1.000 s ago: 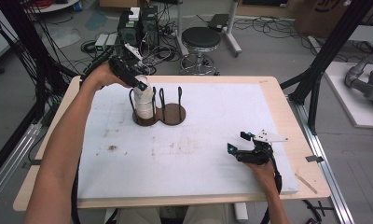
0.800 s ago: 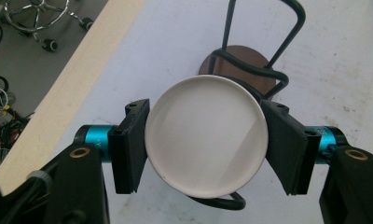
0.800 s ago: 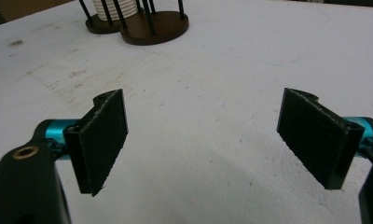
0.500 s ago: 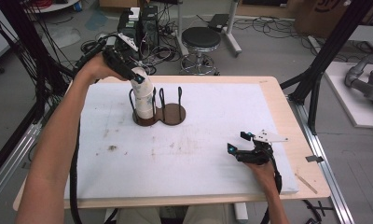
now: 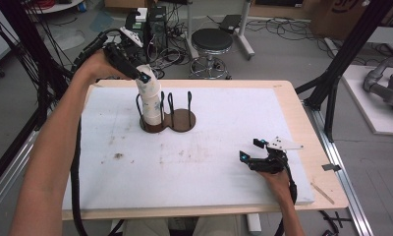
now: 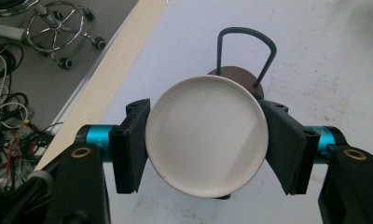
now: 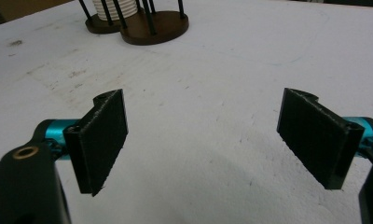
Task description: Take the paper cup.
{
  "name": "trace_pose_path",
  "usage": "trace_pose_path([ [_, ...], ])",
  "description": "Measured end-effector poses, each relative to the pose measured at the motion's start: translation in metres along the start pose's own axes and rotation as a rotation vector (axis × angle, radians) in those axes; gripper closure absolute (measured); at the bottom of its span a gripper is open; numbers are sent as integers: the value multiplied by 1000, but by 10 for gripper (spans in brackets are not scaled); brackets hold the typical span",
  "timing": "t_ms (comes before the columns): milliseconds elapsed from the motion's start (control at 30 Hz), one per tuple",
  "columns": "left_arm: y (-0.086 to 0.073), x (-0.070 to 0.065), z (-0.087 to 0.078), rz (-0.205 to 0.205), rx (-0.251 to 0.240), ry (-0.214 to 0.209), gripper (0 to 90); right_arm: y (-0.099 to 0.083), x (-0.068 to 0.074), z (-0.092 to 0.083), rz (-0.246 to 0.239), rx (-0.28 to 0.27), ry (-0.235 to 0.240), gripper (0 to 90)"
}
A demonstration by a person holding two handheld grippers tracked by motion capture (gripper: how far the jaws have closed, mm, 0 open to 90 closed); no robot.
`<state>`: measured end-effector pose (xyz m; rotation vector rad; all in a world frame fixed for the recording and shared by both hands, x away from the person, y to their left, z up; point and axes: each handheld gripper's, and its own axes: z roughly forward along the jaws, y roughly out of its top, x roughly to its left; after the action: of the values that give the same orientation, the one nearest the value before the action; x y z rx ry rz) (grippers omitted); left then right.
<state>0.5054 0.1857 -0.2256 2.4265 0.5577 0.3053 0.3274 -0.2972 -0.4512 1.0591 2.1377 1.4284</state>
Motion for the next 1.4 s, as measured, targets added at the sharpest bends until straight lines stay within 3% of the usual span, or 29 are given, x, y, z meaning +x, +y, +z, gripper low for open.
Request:
trace_pose_path([
  [200, -1, -6, -8, 1, -53, -1, 368, 0, 0, 0, 2, 4, 2, 165],
  [467, -15, -26, -24, -13, -193, -34, 366, 0, 1, 0, 0, 4, -3, 165],
  [800, -38, -59, -26, -7, -297, -72, 367, 0, 0, 0, 1, 3, -7, 165],
  [933, -47, -74, -29, -8, -368, -94, 368, 0, 0, 0, 0, 4, -9, 165],
  [1167, -70, -93, -27, 13, -486, -144, 367, 0, 1, -1, -2, -1, -10, 165],
  [1400, -105, -106, -16, -8, -607, -183, 368, 0, 0, 0, 6, 2, -3, 165],
])
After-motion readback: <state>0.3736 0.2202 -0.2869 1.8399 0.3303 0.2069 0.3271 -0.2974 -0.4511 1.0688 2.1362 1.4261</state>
